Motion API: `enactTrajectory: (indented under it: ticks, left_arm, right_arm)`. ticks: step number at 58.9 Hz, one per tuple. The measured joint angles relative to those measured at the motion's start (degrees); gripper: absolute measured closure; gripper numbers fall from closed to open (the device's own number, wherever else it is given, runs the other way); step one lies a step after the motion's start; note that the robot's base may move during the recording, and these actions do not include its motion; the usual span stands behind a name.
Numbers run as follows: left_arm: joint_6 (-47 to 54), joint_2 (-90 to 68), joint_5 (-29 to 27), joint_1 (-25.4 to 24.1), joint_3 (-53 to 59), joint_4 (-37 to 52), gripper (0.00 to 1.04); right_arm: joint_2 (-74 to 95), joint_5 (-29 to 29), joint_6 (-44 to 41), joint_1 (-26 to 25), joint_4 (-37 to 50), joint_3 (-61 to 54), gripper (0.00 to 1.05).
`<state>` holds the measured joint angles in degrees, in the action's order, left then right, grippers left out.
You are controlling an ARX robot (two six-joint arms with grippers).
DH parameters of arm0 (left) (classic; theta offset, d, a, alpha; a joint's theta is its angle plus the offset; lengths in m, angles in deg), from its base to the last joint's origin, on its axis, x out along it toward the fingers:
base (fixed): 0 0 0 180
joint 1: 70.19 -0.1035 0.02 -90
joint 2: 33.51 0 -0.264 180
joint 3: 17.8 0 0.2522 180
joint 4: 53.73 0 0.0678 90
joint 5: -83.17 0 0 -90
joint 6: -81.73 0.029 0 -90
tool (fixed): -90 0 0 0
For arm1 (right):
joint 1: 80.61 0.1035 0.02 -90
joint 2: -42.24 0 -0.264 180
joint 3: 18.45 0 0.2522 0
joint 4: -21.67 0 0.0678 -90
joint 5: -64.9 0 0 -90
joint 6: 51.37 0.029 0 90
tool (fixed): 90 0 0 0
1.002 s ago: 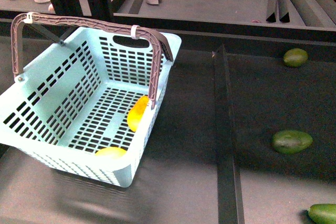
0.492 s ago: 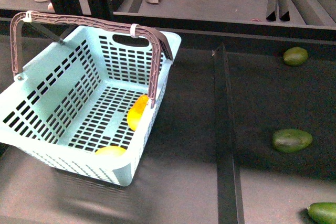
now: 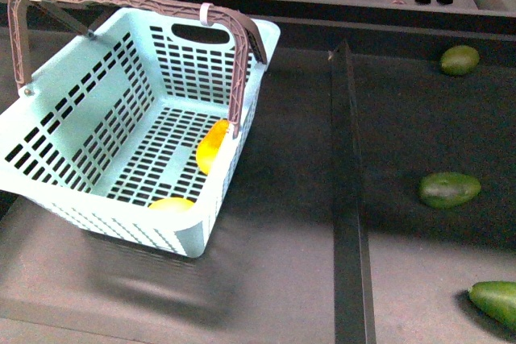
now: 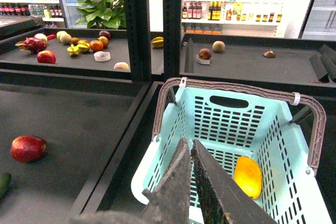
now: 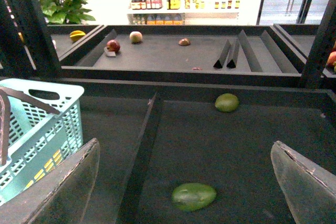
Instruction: Pick lemon and mango into basket
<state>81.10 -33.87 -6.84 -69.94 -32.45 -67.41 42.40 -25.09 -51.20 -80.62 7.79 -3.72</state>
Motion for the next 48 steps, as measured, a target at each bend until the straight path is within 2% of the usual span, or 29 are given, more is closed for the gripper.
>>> enactTrajectory:
  ticks: [14,42,44,48]
  left_arm:
    - [0.0,0.0,0.0,0.0,0.0,0.0,1.01]
    - [0.0,0.0,0.0,0.0,0.0,0.0,0.1]
    - [0.0,0.0,0.0,0.0,0.0,0.0,0.06]
    - [0.1,0.0,0.0,0.0,0.0,0.0,0.07]
  right_arm:
    - [0.0,0.0,0.0,0.0,0.0,0.0,0.09]
    - [0.0,0.0,0.0,0.0,0.0,0.0,0.09]
    - [0.0,0.0,0.0,0.0,0.0,0.0,0.09]
    - [0.0,0.0,0.0,0.0,0.0,0.0,0.09]
